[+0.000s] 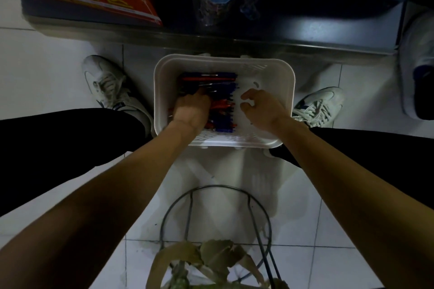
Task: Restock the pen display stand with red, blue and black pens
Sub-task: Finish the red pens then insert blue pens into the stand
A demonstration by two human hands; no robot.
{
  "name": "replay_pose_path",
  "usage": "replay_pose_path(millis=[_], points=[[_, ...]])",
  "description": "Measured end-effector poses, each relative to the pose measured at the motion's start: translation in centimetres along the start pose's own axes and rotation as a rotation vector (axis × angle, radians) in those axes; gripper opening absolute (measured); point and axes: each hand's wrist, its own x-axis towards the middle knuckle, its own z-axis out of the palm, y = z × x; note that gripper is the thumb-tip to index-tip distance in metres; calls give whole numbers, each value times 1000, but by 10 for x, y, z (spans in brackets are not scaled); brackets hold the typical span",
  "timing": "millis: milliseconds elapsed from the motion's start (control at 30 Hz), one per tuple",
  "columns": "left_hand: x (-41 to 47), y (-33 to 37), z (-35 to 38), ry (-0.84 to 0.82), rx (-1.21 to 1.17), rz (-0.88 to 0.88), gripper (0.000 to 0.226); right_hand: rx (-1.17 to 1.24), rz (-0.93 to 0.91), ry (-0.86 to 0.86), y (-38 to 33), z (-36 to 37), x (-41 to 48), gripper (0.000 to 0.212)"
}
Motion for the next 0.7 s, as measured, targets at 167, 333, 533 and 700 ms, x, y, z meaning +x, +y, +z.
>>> replay_pose_path(millis=[167, 333, 533, 700], points=[[6, -1, -12, -48, 77, 3, 27, 4, 4, -7, -1, 0, -2, 31], [9, -10, -19, -143, -72, -38, 30, 4, 2, -15, -4, 1, -4, 32], [6, -19, -35, -159, -347, -43, 37, 11, 3, -6, -9, -2, -5, 31], [-1, -29, -59, -253, -617, -86, 30, -5, 7, 16, -11, -4, -11, 33]])
